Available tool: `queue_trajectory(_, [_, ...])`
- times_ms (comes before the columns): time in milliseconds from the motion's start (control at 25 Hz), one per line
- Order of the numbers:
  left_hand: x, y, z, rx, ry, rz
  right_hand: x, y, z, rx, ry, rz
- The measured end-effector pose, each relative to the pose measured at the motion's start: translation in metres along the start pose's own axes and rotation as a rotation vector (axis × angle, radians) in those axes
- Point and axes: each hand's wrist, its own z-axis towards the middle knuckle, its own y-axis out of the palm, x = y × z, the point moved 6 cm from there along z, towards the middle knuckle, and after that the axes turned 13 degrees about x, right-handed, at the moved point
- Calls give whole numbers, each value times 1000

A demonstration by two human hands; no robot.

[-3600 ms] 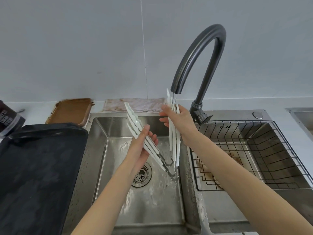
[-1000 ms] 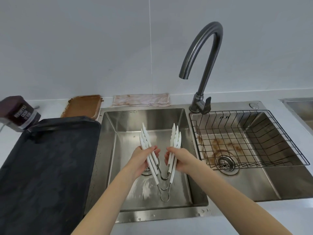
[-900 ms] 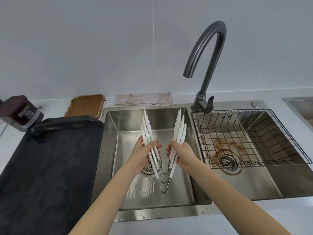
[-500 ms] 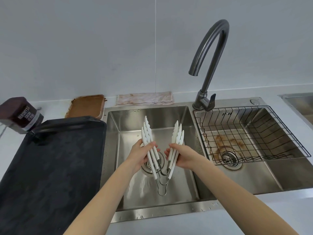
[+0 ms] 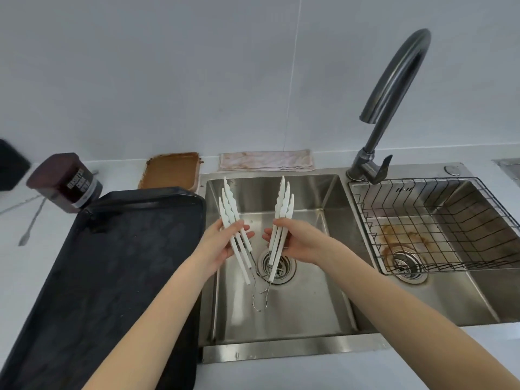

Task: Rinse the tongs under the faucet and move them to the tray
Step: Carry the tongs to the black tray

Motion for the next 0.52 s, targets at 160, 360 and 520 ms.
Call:
queue_trajectory(160, [18,-46,6,26,14,-1,5,48,-3,-38,0,-65])
queue_trajectory(360, [32,-104,17,89,-10,18,24,102,2,-74,52,-174])
queue_trajectory(520, [28,-140,24,164,-35,75,44,138,9,-87,75,-233])
